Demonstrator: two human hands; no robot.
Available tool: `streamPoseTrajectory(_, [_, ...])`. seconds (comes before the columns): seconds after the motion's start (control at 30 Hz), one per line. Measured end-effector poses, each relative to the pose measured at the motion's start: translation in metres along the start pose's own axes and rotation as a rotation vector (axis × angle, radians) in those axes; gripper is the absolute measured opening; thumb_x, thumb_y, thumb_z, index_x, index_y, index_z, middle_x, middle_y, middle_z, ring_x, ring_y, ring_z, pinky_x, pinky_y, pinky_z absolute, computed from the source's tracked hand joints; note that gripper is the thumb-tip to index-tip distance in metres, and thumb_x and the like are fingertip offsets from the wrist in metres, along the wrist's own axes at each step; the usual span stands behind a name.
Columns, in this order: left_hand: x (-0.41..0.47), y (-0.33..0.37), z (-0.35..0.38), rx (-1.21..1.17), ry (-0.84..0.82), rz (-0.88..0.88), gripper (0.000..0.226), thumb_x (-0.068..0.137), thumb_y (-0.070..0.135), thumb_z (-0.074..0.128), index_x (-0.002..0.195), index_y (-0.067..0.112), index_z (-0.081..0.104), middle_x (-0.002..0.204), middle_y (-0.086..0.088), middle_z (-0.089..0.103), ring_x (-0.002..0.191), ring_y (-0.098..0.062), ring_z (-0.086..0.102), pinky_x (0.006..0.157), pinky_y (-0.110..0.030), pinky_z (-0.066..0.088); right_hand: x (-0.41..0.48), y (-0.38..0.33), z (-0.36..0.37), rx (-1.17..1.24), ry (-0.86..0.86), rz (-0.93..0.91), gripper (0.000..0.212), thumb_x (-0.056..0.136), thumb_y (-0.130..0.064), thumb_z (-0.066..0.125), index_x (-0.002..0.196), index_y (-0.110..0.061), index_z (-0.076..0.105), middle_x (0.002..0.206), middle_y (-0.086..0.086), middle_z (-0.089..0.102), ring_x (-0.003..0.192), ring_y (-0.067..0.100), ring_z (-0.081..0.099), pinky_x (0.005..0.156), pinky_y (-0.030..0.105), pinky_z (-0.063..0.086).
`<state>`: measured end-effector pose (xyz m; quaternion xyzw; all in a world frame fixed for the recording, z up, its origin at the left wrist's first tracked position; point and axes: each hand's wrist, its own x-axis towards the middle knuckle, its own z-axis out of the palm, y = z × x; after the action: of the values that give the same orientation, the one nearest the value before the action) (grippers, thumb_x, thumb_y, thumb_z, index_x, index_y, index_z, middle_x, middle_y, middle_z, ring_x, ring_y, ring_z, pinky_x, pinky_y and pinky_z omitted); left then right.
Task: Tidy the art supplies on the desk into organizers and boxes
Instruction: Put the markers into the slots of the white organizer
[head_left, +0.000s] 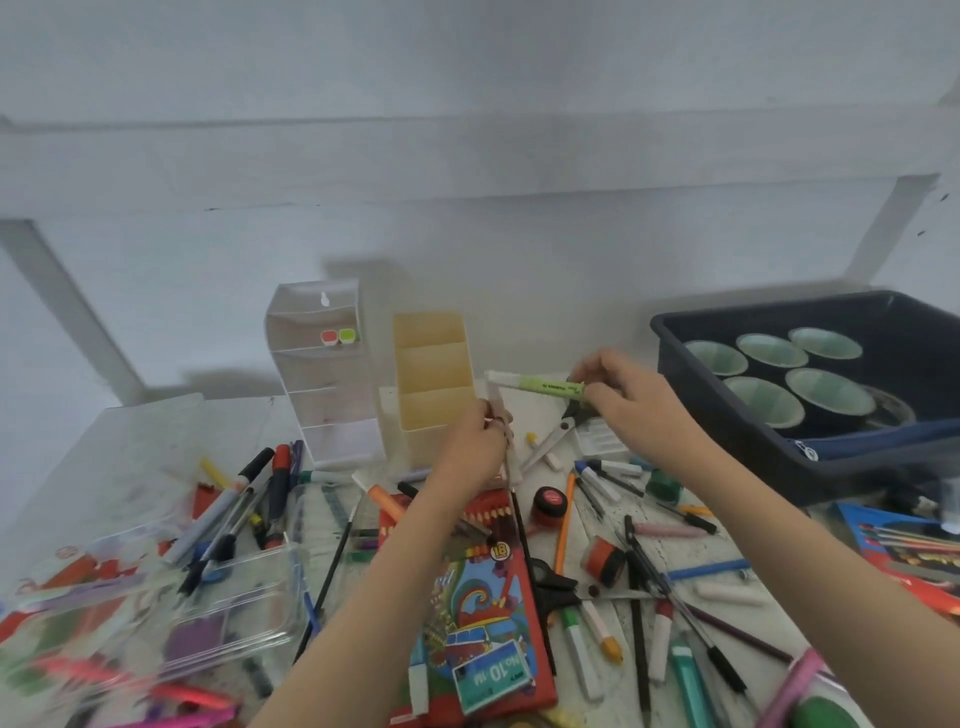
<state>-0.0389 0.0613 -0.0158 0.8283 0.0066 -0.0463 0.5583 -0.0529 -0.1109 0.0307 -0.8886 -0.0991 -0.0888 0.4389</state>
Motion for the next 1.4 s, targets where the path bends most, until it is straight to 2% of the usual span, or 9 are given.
streamPoseTrajectory(0.13, [-0.022,-0.003,-0.037,-0.147,0.064,-0.04,0.025,0.1,0.013,0.034,0.089,0.027,0.052,0.088,-0.004,0.059,0.079,-0.018,0.057,0.07,-0.034,0.053,0.006,-0.038,0.018,0.226,0.078,-0.12,0.01,0.087,-0.014,0.062,0.092,-0.022,0.058,0.082,0.019,0.061,0.067,0.027,0.054,0.063,0.038,0.046])
streamPoseTrajectory(0.23, [-0.04,-0.01,-0.072,-0.213,0.109,-0.072,0.024,0.101,0.014,0.032,0.098,0.022,0.054,0.085,-0.004,0.054,0.067,-0.016,0.058,0.048,-0.022,0.05,0.014,-0.073,0.036,0.362,0.126,-0.226,0.009,0.086,-0.011,0.065,0.091,-0.018,0.062,0.08,0.026,0.058,0.066,0.023,0.049,0.061,0.036,0.042])
streamPoseTrajectory(0.3, [-0.05,-0.017,-0.095,-0.174,0.148,-0.085,0.025,0.101,0.013,0.031,0.109,0.017,0.054,0.085,-0.003,0.052,0.058,-0.013,0.054,0.046,-0.022,0.045,0.021,-0.094,0.051,0.376,0.159,-0.3,0.012,0.086,-0.012,0.066,0.095,-0.017,0.063,0.077,0.02,0.06,0.067,0.017,0.053,0.062,0.034,0.044])
streamPoseTrajectory(0.47, [-0.068,-0.036,-0.138,-0.082,0.237,-0.144,0.026,0.098,0.008,0.034,0.101,0.024,0.054,0.084,-0.001,0.055,0.058,-0.011,0.044,0.04,-0.019,0.037,0.038,-0.14,0.089,0.218,0.333,-0.513,0.023,0.086,-0.01,0.065,0.107,-0.01,0.057,0.081,-0.015,0.058,0.073,-0.003,0.059,0.073,0.018,0.045])
streamPoseTrajectory(0.67, [-0.09,-0.053,-0.173,-0.105,0.26,-0.163,0.028,0.089,0.0,0.045,0.093,0.014,0.069,0.069,-0.008,0.052,0.059,-0.016,0.044,0.046,-0.022,0.039,0.054,-0.161,0.126,-0.095,0.406,-0.692,0.023,0.09,-0.012,0.058,0.113,-0.013,0.06,0.088,-0.008,0.064,0.08,0.015,0.062,0.082,0.023,0.028])
streamPoseTrajectory(0.77, [-0.097,-0.058,-0.184,-0.127,0.262,-0.172,0.035,0.087,-0.004,0.045,0.101,0.02,0.067,0.084,-0.011,0.06,0.056,-0.014,0.047,0.042,-0.015,0.042,0.056,-0.159,0.137,-0.237,0.401,-0.77,0.024,0.088,-0.011,0.058,0.111,-0.014,0.063,0.079,-0.007,0.064,0.074,0.019,0.059,0.079,0.029,0.03])
streamPoseTrajectory(0.97, [-0.099,-0.071,-0.195,-0.173,0.274,-0.206,0.035,0.09,-0.002,0.043,0.1,0.021,0.067,0.072,-0.006,0.054,0.056,-0.013,0.047,0.046,-0.021,0.042,0.06,-0.146,0.152,-0.441,0.302,-0.816,0.02,0.084,-0.012,0.064,0.104,-0.016,0.069,0.079,-0.003,0.07,0.081,0.023,0.061,0.081,0.035,0.032])
streamPoseTrajectory(1.2, [-0.097,-0.08,-0.201,-0.203,0.266,-0.217,0.039,0.085,-0.004,0.047,0.098,0.027,0.065,0.089,-0.009,0.062,0.062,-0.016,0.051,0.054,-0.029,0.044,0.064,-0.139,0.16,-0.52,0.338,-0.781,0.017,0.077,-0.012,0.07,0.094,-0.013,0.067,0.069,-0.003,0.067,0.073,0.023,0.057,0.078,0.036,0.036])
streamPoseTrajectory(1.4, [-0.096,-0.084,-0.203,-0.209,0.259,-0.214,0.04,0.086,-0.004,0.048,0.11,0.023,0.065,0.095,-0.006,0.062,0.069,-0.018,0.053,0.049,-0.024,0.045,0.068,-0.136,0.162,-0.571,0.304,-0.754,0.011,0.08,-0.015,0.067,0.09,-0.013,0.066,0.071,-0.001,0.068,0.078,0.024,0.057,0.082,0.037,0.034])
